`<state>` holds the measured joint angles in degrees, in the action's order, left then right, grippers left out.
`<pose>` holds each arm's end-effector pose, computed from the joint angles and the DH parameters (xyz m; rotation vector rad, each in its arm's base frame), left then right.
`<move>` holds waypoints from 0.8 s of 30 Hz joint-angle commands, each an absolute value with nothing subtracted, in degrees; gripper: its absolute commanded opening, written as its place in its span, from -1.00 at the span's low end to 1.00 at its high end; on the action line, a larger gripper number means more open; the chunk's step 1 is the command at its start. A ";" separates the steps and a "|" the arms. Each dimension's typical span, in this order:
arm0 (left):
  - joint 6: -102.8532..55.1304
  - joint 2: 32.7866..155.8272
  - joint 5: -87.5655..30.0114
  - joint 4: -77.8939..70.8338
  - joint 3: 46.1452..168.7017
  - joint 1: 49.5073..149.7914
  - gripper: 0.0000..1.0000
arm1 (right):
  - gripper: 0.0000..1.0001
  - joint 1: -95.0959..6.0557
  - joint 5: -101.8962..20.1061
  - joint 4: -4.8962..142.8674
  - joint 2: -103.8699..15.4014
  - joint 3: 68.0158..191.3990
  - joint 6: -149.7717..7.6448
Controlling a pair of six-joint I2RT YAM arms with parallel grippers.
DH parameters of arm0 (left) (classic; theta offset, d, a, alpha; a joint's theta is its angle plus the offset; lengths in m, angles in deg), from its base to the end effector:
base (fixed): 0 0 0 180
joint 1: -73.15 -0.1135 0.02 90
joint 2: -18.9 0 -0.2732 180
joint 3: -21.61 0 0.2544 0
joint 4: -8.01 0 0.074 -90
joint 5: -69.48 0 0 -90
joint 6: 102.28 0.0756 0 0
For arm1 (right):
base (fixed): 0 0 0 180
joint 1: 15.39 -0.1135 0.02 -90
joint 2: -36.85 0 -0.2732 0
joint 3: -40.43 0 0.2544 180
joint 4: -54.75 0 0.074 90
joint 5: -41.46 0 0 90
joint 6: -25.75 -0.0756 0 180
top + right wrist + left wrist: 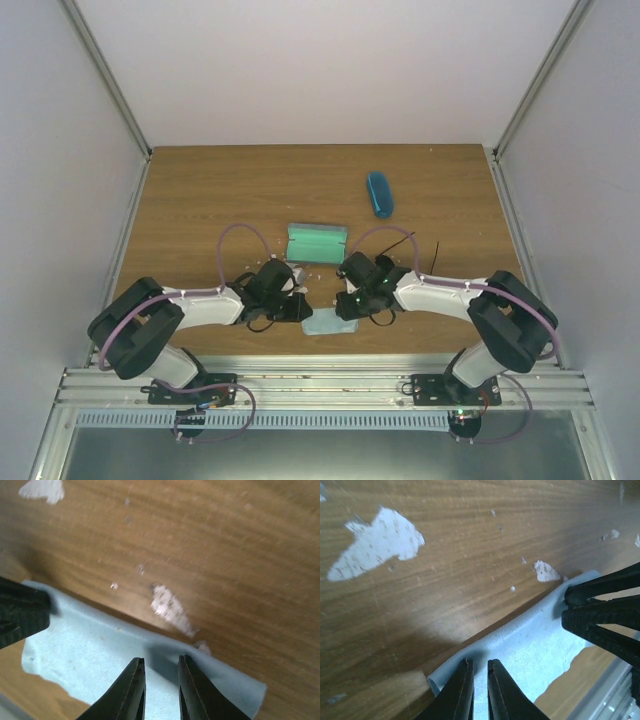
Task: Organize the sunglasses
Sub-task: Fold the glasses cleaning cloth at the center of the board.
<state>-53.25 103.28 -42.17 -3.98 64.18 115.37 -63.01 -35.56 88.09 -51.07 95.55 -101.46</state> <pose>0.1798 -0.2008 0.0994 0.2014 2.7423 -0.9879 0.1787 0.2210 0.1137 -0.3340 2.8944 0.6597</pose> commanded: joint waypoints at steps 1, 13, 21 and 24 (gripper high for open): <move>-51.87 103.37 -32.88 -9.82 66.42 115.51 -0.77 | -0.58 -63.51 -45.70 92.33 -52.27 97.74 -104.96; -48.81 100.59 -30.41 -18.01 71.69 117.18 -0.53 | -0.50 -64.36 -61.80 107.53 -45.71 99.89 -108.28; -51.01 98.86 -31.95 -16.31 71.70 117.97 -0.59 | -0.45 -68.27 -48.14 97.27 -46.26 99.88 -106.03; -52.13 99.85 -31.42 -14.95 69.88 117.97 -0.63 | -0.47 -69.97 -45.66 94.68 -48.77 99.22 -106.89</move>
